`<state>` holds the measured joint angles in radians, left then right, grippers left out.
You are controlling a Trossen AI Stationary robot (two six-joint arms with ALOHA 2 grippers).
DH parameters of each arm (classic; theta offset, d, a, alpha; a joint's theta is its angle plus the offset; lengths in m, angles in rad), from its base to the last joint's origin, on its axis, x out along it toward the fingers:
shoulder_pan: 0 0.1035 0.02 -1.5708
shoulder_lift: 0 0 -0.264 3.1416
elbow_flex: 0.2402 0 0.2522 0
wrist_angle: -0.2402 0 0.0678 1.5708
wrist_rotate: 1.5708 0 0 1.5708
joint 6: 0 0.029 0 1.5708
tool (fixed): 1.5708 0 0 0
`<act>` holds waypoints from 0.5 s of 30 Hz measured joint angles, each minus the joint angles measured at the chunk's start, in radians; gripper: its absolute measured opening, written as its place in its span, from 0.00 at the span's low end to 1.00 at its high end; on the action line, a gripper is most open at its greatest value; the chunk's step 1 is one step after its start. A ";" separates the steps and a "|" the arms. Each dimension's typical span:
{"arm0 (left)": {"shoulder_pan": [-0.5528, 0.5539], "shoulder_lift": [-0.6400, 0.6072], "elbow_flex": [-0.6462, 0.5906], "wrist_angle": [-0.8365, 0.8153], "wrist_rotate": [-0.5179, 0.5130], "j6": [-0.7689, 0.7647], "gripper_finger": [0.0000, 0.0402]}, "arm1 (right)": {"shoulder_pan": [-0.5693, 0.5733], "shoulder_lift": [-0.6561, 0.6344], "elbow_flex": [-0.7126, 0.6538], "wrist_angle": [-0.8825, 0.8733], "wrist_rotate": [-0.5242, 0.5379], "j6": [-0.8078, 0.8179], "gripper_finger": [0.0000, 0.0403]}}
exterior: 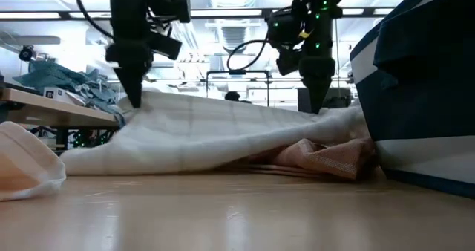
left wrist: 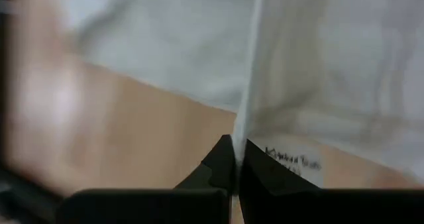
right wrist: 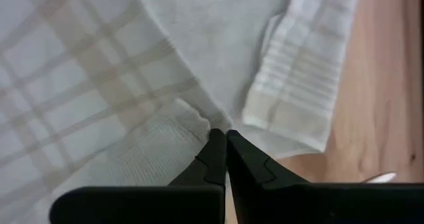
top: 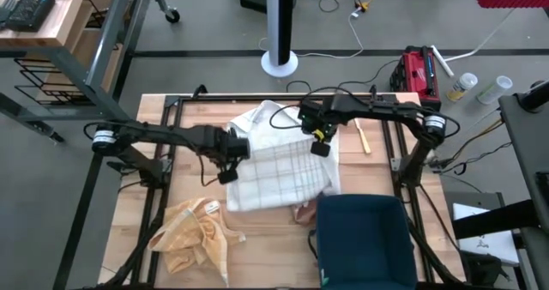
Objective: Fold towel
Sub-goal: Fold the white towel
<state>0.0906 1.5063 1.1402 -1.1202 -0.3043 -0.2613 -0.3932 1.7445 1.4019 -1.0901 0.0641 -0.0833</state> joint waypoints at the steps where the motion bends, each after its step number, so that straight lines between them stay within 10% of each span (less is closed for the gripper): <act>1: 0.017 0.000 0.000 0.008 -0.051 0.005 0.00 | -0.009 0.004 0.008 0.000 0.001 -0.007 0.00; 15: 0.228 0.014 0.001 0.297 -0.252 0.221 0.00 | -0.110 0.063 0.208 0.105 0.038 -0.051 0.00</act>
<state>0.3189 1.5200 1.1416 -0.8230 -0.5559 -0.0402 -0.5029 1.8076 1.6102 -0.9848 0.1021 -0.1346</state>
